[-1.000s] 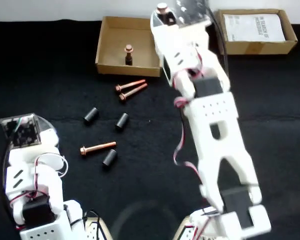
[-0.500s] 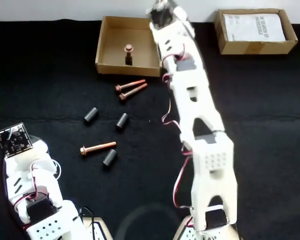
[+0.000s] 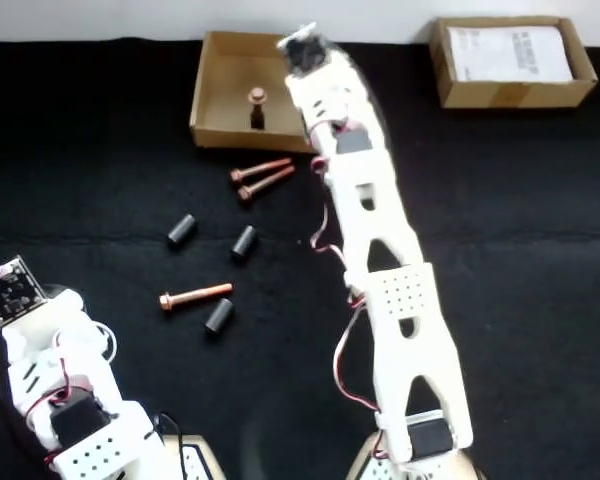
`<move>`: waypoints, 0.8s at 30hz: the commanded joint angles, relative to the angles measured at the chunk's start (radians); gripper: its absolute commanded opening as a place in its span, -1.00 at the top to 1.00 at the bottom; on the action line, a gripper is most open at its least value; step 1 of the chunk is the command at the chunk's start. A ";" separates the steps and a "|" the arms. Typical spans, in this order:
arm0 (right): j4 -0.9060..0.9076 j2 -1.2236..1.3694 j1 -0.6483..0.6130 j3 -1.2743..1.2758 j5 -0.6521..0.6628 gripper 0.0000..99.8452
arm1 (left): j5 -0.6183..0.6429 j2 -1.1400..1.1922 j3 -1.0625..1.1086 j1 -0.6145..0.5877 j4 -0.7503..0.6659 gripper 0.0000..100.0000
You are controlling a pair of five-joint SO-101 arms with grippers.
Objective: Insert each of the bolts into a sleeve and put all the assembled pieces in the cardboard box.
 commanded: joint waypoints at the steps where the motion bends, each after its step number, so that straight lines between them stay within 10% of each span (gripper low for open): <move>1: 0.291 -0.033 -0.036 -0.188 -0.112 0.99 | 0.005 -0.015 0.016 -0.010 -0.017 0.98; 16: 0.512 -0.036 -0.061 -0.271 -0.216 0.97 | 0.005 -0.015 0.016 -0.015 -0.014 0.98; 24: 0.677 -0.051 -0.071 -0.291 -0.216 0.54 | 0.003 -0.015 0.016 -0.013 0.058 0.98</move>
